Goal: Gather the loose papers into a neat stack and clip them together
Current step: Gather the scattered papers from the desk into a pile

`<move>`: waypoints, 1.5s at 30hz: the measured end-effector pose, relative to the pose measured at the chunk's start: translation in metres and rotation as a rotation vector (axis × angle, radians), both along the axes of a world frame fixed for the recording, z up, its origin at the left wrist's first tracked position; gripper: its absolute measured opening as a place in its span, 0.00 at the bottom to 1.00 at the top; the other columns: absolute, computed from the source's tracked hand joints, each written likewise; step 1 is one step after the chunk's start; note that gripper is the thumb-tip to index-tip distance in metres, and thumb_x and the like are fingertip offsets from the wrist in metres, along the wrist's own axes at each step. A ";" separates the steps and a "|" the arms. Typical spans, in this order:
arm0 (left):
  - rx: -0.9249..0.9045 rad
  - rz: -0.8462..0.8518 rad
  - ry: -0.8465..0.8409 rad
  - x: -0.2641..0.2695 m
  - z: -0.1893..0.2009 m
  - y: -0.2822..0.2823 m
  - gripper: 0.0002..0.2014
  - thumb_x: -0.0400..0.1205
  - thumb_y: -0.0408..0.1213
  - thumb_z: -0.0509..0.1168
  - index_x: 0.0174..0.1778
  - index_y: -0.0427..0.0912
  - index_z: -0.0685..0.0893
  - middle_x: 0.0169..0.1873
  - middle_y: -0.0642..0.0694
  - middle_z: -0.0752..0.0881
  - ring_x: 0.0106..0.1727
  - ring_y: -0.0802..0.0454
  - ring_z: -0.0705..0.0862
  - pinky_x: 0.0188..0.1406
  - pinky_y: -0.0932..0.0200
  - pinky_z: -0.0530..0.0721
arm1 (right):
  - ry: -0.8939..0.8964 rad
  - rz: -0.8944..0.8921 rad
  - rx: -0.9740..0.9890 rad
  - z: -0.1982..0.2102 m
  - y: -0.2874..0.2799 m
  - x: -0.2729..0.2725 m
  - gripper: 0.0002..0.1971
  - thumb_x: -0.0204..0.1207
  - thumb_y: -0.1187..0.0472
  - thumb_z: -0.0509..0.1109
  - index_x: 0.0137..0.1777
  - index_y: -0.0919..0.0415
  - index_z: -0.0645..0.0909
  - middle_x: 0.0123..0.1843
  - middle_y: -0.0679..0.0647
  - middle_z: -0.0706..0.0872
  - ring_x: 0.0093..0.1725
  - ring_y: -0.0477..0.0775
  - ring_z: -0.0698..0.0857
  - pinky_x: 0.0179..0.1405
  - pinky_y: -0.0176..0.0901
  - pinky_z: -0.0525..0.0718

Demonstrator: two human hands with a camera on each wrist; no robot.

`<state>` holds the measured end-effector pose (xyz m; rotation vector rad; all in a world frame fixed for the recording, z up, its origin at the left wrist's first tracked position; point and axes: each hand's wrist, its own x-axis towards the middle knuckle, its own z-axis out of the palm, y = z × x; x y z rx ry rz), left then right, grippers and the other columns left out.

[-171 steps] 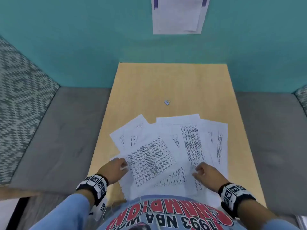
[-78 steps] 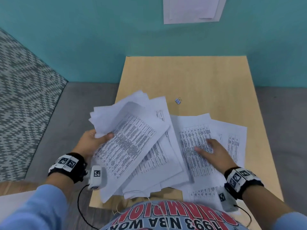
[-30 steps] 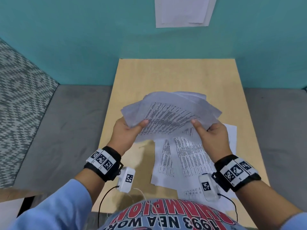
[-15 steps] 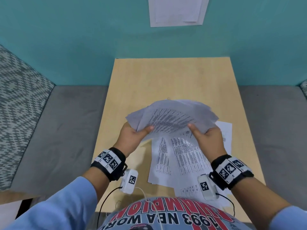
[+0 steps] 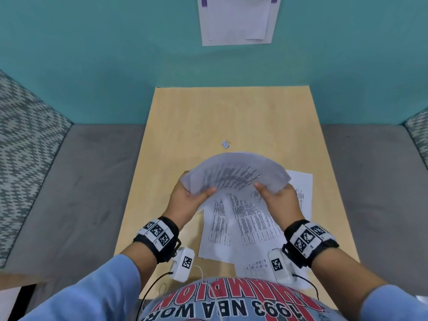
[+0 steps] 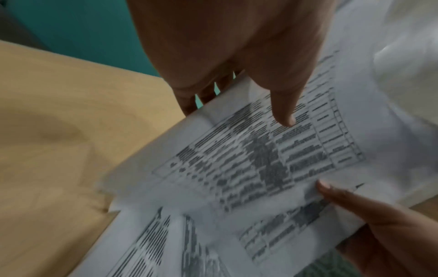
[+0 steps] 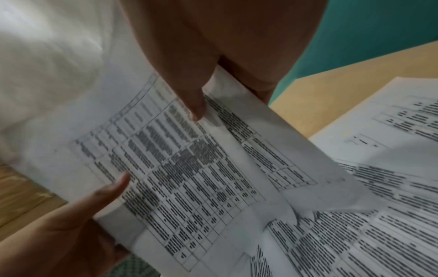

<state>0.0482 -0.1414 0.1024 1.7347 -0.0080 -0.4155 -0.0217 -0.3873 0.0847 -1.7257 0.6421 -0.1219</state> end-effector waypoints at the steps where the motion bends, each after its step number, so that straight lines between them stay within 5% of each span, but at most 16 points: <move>1: 0.006 0.016 -0.015 0.001 0.002 0.002 0.28 0.75 0.42 0.84 0.70 0.45 0.84 0.62 0.46 0.93 0.65 0.50 0.92 0.71 0.34 0.87 | 0.000 -0.002 -0.013 0.001 -0.003 0.000 0.06 0.79 0.58 0.80 0.53 0.58 0.90 0.39 0.45 0.91 0.33 0.35 0.88 0.39 0.31 0.85; 5: 0.135 0.074 -0.316 0.009 0.045 0.011 0.34 0.72 0.48 0.86 0.70 0.48 0.79 0.66 0.49 0.86 0.68 0.54 0.86 0.75 0.48 0.83 | -0.025 0.066 -0.099 0.013 -0.011 0.001 0.01 0.82 0.55 0.77 0.50 0.50 0.90 0.43 0.44 0.93 0.46 0.48 0.92 0.54 0.50 0.90; 7: 0.281 -0.018 -0.626 0.015 0.083 0.013 0.36 0.72 0.52 0.84 0.74 0.46 0.79 0.69 0.52 0.84 0.73 0.56 0.82 0.78 0.57 0.77 | -0.069 0.113 -0.140 0.025 -0.012 0.001 0.04 0.83 0.53 0.76 0.54 0.48 0.91 0.42 0.38 0.94 0.47 0.41 0.92 0.51 0.44 0.89; 10: 0.606 -0.323 -0.917 0.020 0.123 0.004 0.40 0.75 0.62 0.79 0.81 0.49 0.77 0.76 0.52 0.82 0.78 0.50 0.79 0.84 0.40 0.71 | -0.174 0.269 -0.262 0.045 -0.010 0.002 0.17 0.85 0.60 0.73 0.45 0.32 0.85 0.36 0.22 0.88 0.39 0.28 0.85 0.41 0.23 0.76; 12: 0.798 -0.475 -0.837 0.023 0.126 -0.008 0.43 0.77 0.65 0.73 0.87 0.54 0.69 0.82 0.54 0.77 0.83 0.49 0.75 0.87 0.33 0.65 | -0.197 0.380 -0.339 0.054 -0.009 0.003 0.21 0.85 0.63 0.73 0.40 0.32 0.85 0.37 0.21 0.86 0.41 0.27 0.84 0.42 0.20 0.73; 14: 0.930 -0.575 -0.732 0.027 0.116 -0.017 0.35 0.80 0.59 0.71 0.84 0.59 0.73 0.78 0.55 0.82 0.79 0.50 0.79 0.83 0.39 0.70 | -0.216 0.456 -0.395 0.060 -0.009 0.003 0.17 0.85 0.63 0.73 0.45 0.34 0.84 0.40 0.21 0.87 0.43 0.27 0.85 0.43 0.20 0.73; 16: 1.002 -0.632 -0.683 0.033 0.107 -0.018 0.14 0.85 0.54 0.68 0.67 0.61 0.87 0.58 0.55 0.93 0.61 0.47 0.89 0.57 0.50 0.84 | -0.200 0.472 -0.366 0.062 -0.011 0.001 0.14 0.85 0.59 0.75 0.48 0.33 0.88 0.42 0.26 0.90 0.44 0.33 0.87 0.45 0.26 0.76; 19: 0.867 -0.592 -0.543 0.038 0.093 -0.005 0.11 0.87 0.51 0.70 0.46 0.50 0.91 0.32 0.48 0.87 0.35 0.47 0.81 0.34 0.53 0.76 | -0.071 0.403 -0.253 0.058 -0.031 -0.006 0.03 0.78 0.52 0.81 0.48 0.42 0.91 0.45 0.40 0.94 0.45 0.39 0.89 0.46 0.31 0.81; 22: 0.553 -0.414 -0.260 0.044 0.082 0.018 0.14 0.82 0.55 0.75 0.45 0.47 0.94 0.37 0.34 0.92 0.33 0.47 0.81 0.37 0.52 0.77 | 0.039 0.325 -0.173 0.043 -0.060 -0.017 0.09 0.69 0.53 0.87 0.46 0.50 0.92 0.42 0.40 0.94 0.40 0.35 0.89 0.38 0.24 0.78; 24: 0.421 -0.317 -0.148 0.046 0.079 0.029 0.11 0.81 0.54 0.76 0.50 0.52 0.95 0.45 0.39 0.96 0.42 0.40 0.92 0.46 0.45 0.87 | 0.019 0.228 -0.022 0.037 -0.071 -0.023 0.12 0.66 0.56 0.89 0.46 0.56 0.93 0.42 0.43 0.94 0.41 0.43 0.89 0.43 0.31 0.81; 27: 0.271 -0.223 -0.058 0.046 0.076 0.037 0.07 0.84 0.43 0.77 0.57 0.51 0.94 0.51 0.52 0.98 0.55 0.55 0.95 0.60 0.45 0.91 | -0.104 0.072 0.179 0.027 -0.079 -0.024 0.22 0.62 0.57 0.88 0.57 0.59 0.91 0.54 0.54 0.93 0.52 0.54 0.90 0.55 0.47 0.87; 32: -0.143 -0.086 0.106 0.048 0.055 0.046 0.22 0.83 0.36 0.77 0.74 0.43 0.87 0.69 0.44 0.92 0.72 0.43 0.90 0.77 0.38 0.82 | -0.133 0.107 0.372 0.027 -0.076 -0.018 0.29 0.67 0.63 0.84 0.70 0.56 0.84 0.62 0.54 0.95 0.63 0.54 0.92 0.62 0.44 0.90; 38: -0.091 0.055 -0.066 0.034 0.026 0.029 0.17 0.84 0.32 0.76 0.66 0.55 0.88 0.61 0.62 0.94 0.65 0.64 0.91 0.61 0.65 0.88 | -0.137 0.015 0.051 0.032 -0.059 -0.009 0.11 0.76 0.63 0.82 0.57 0.53 0.92 0.53 0.45 0.97 0.54 0.47 0.95 0.58 0.48 0.90; 41: -0.011 0.053 -0.040 0.025 0.001 0.026 0.21 0.80 0.39 0.80 0.70 0.49 0.88 0.66 0.55 0.93 0.67 0.60 0.90 0.66 0.60 0.88 | -0.001 0.016 -0.076 0.010 -0.052 -0.009 0.05 0.75 0.59 0.84 0.43 0.53 0.89 0.32 0.36 0.92 0.31 0.32 0.87 0.39 0.40 0.84; 43: 0.128 -0.017 0.018 0.017 -0.028 0.028 0.21 0.80 0.42 0.81 0.69 0.51 0.89 0.63 0.54 0.94 0.66 0.55 0.91 0.68 0.49 0.88 | 0.144 0.042 -0.150 -0.012 -0.049 -0.015 0.09 0.77 0.55 0.82 0.50 0.58 0.89 0.34 0.43 0.90 0.30 0.36 0.83 0.33 0.38 0.77; 45: 0.294 -0.098 0.048 0.011 -0.054 0.032 0.09 0.83 0.44 0.77 0.58 0.58 0.90 0.51 0.58 0.95 0.55 0.51 0.91 0.58 0.45 0.89 | 0.215 0.136 -0.242 -0.027 -0.047 -0.020 0.07 0.82 0.54 0.77 0.56 0.54 0.88 0.37 0.44 0.88 0.35 0.48 0.86 0.31 0.38 0.77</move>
